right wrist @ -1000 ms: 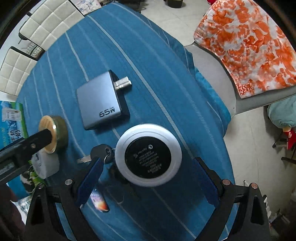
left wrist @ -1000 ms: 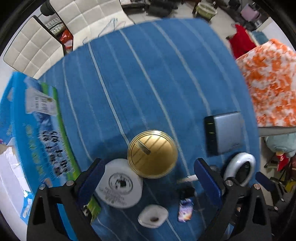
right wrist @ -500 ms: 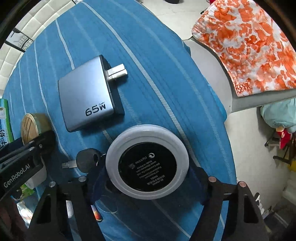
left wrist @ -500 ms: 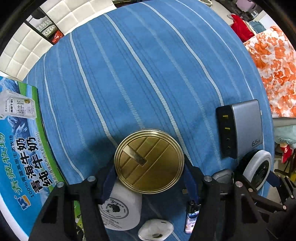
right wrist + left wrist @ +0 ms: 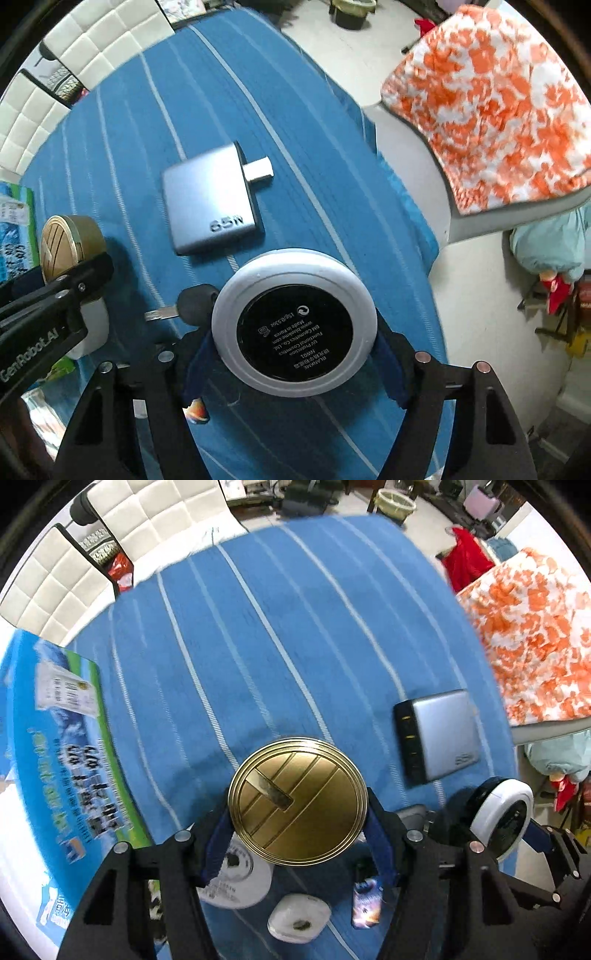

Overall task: Organize rigid objects
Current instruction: 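Carry the gold tin and white container with both tools into the blue box, then open both tools beside the clear box and withdraw them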

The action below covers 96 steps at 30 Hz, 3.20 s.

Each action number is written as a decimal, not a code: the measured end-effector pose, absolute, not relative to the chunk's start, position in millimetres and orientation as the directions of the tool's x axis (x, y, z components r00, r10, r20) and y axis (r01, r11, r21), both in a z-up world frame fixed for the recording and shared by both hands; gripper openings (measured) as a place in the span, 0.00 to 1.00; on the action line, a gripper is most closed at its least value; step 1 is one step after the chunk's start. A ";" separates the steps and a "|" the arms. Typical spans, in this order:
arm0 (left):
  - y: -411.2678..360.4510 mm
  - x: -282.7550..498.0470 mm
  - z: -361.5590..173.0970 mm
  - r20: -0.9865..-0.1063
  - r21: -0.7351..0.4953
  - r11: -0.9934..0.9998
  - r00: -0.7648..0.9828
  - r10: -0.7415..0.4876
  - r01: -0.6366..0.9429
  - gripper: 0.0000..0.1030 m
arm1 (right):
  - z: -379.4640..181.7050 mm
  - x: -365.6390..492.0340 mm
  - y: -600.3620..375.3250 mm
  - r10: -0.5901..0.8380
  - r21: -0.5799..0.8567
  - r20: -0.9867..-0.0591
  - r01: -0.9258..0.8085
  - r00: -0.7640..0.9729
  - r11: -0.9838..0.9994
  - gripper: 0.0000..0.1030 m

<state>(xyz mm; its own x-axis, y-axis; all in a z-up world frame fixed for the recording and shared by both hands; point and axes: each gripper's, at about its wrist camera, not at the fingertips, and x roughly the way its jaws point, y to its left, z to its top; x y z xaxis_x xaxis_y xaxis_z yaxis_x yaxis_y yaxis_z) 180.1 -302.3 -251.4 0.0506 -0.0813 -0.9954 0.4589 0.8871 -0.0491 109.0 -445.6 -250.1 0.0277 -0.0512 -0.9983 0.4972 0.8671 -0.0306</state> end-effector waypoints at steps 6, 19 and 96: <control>-278.2 166.0 -193.2 -0.976 -0.087 0.890 0.140 -0.166 0.448 0.60 | -199.7 102.2 -436.8 -0.084 -0.022 -0.990 0.461 0.115 0.887 0.74; -183.2 152.2 -97.3 -0.926 -0.082 0.924 0.315 -0.210 0.374 0.60 | -101.8 98.3 -327.6 -0.065 0.020 -0.953 0.277 0.295 0.961 0.74; 86.3 310.5 -256.1 -0.992 -0.123 0.992 -0.030 -0.123 0.004 0.69 | -304.8 278.0 -72.4 0.002 -0.015 -0.986 0.097 -0.169 0.995 0.90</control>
<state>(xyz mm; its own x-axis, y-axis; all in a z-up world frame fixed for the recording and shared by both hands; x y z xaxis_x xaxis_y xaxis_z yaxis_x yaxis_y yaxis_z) 310.5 86.3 -256.1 -0.0304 -0.1228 -0.9920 0.0036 0.9924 -0.1229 278.0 -72.4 -304.8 -0.1686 0.0020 -0.9857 0.0970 0.9952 -0.0145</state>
